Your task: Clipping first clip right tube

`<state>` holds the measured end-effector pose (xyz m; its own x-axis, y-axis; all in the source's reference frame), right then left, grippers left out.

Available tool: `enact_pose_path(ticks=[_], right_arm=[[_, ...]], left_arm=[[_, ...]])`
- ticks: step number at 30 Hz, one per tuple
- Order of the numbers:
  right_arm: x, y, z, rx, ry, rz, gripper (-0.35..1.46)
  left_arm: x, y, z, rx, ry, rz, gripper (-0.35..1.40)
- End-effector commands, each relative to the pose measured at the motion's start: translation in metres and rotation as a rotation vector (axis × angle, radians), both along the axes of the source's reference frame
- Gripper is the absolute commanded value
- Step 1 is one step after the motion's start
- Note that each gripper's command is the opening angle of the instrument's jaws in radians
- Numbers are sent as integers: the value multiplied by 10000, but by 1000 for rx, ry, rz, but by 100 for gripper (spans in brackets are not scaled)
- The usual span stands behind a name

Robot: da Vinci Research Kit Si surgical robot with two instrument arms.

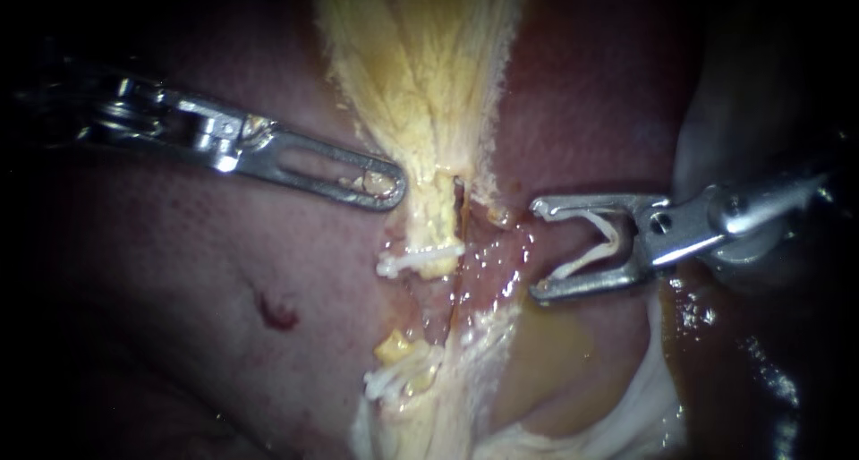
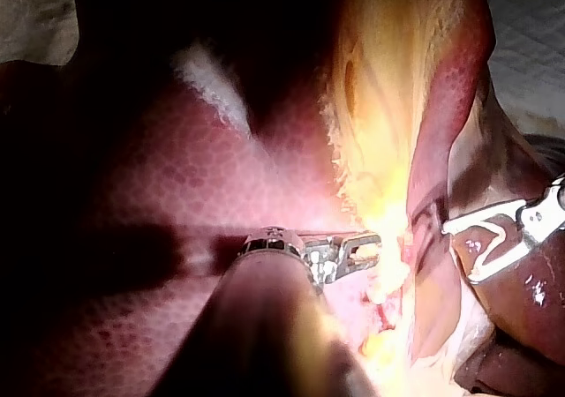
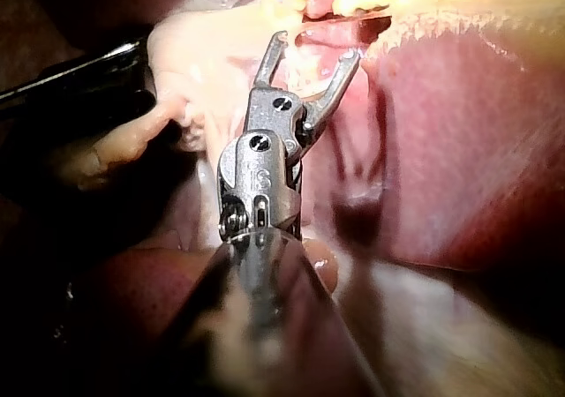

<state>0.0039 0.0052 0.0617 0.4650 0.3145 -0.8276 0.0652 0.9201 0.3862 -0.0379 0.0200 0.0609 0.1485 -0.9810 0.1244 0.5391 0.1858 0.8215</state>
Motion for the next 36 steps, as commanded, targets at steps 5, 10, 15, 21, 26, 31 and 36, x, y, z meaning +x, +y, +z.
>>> enact_pose_path(ticks=[5,10,15,21,26,31,36], right_arm=[[0,0,-2,3,8,3,50],[0,0,-2,4,10,0,50],[0,0,-2,8,15,-2,50],[3,-1,-3,13,23,-9,50],[12,-6,2,40,35,-8,50],[26,-16,18,89,38,-1,50],[40,-26,41,124,30,10,50]], left_arm=[[12,1,-11,10,-5,3,-35],[37,10,-38,5,6,-14,-35],[58,22,-59,-4,9,-45,-35],[68,23,-55,-7,12,-47,-35],[69,24,-53,-9,13,-48,-35],[70,23,-53,-9,13,-48,-35],[71,23,-53,-9,13,-48,-35]])
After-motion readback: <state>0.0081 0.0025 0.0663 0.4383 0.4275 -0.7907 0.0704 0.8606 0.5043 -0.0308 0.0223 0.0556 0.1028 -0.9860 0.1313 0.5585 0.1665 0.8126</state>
